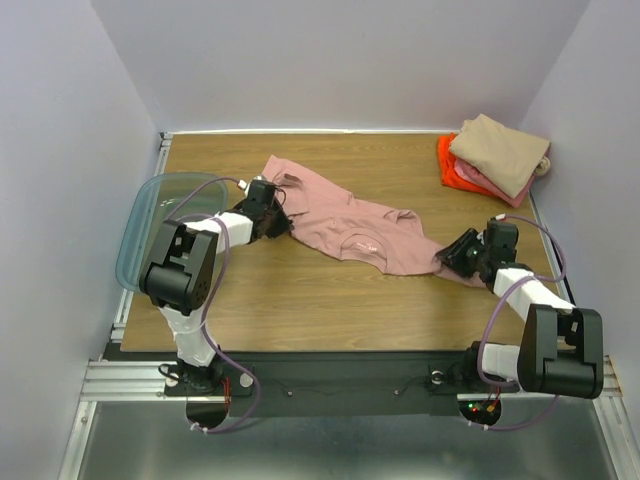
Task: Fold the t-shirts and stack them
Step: Flatten the tshirt out
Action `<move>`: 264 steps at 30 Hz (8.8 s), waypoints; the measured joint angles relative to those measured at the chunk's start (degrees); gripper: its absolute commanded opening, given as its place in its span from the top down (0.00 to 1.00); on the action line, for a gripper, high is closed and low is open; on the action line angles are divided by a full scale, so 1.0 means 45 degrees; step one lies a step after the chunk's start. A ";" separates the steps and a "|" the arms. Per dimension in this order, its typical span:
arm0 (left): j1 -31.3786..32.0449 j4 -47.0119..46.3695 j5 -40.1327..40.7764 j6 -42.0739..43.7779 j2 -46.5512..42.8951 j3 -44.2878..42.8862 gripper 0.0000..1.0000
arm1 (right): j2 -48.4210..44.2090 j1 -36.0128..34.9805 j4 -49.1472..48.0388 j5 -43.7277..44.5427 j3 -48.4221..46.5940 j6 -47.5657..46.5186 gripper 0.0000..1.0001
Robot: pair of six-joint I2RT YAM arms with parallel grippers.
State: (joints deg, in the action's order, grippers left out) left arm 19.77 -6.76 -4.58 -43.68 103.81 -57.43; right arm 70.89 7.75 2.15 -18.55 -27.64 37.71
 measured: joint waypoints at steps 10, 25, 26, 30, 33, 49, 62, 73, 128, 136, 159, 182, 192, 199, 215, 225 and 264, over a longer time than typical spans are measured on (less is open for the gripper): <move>0.0000 -0.0253 -0.0578 0.0369 -0.2783 0.1200 1.00 | -0.0384 -0.0146 -0.0291 0.0559 -0.0053 0.0146 1.00; 0.0010 0.1705 -0.0583 0.1015 -1.0516 0.0189 1.00 | -0.6572 -0.0160 0.2744 0.1389 -0.5814 -0.0743 1.00; 0.0015 0.2030 -0.0534 0.1093 -1.0996 -0.0194 1.00 | -0.6878 -0.0165 0.3084 0.1545 -0.6513 -0.0855 1.00; 0.0029 0.2822 -0.0413 0.1311 -1.2424 -0.1579 1.00 | -0.7422 -0.0165 0.4226 0.1846 -0.8835 -0.1083 1.00; 0.0029 0.3682 -0.0223 0.1545 -1.3148 -0.3385 1.00 | -0.7485 -0.0165 0.4813 0.1851 -1.0559 -0.1166 1.00; -0.0034 0.4639 0.1627 0.3007 -0.8354 -0.9884 1.00 | -0.2788 -0.0175 0.4809 0.1705 -1.4955 -0.1447 1.00; -0.1860 0.5309 -0.0544 0.3327 -0.0092 -1.7840 1.00 | 0.4017 -0.0243 0.3002 0.1350 -2.0147 -0.2055 1.00; -0.2064 0.2895 -0.1268 0.3288 -0.6795 -0.8956 1.00 | -0.1069 -0.0243 0.1472 0.1515 -1.3639 -0.2662 1.00; 0.3361 -0.2176 -0.0068 -0.1661 -0.5144 0.5989 0.02 | 0.4095 -0.5372 0.1637 0.3599 -0.4245 -0.0544 0.00; 0.9117 -0.2171 -0.0311 -0.5897 -0.8238 0.8777 0.02 | 0.6431 -0.6776 0.1093 0.4265 -0.6596 -0.1180 0.00; 1.2609 0.1545 0.0457 -0.2832 -0.3419 0.0976 0.02 | 0.4721 -0.7567 0.3973 0.5717 -0.8811 -0.4726 0.00; 0.1195 0.3517 0.3322 0.1214 -0.1734 -0.2501 0.05 | 0.3123 -0.8762 0.3968 0.4430 -0.5076 0.0379 0.00; 0.0520 0.3070 0.2127 0.1943 0.1753 -0.3813 0.06 | 0.3502 -0.8262 0.3322 0.5343 -0.4104 0.0879 0.00; 0.0520 0.0855 0.2152 0.1321 0.0087 -0.0733 0.06 | 0.3225 -0.6314 0.2637 0.5265 -0.3633 0.0928 0.00; 0.4653 -0.1545 -0.0447 -0.3390 -0.9117 0.9005 0.07 | 0.2118 -0.3104 0.3366 0.5659 -0.2856 -0.0199 0.00; 0.5168 0.5387 0.2720 -0.4478 -1.3245 0.6727 0.01 | 0.2827 -0.2783 0.4449 0.5217 -0.5557 -0.1865 0.00; -0.1326 0.4843 0.2875 0.2205 0.5149 -0.8986 0.02 | 1.8136 -0.3565 0.4439 0.4090 -2.4237 -0.9806 0.00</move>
State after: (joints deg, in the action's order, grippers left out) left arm 13.80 15.03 8.36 -33.76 126.98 -97.86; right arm 152.51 -8.29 22.13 -0.14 -136.70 -6.42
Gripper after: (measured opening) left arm 0.985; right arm 0.998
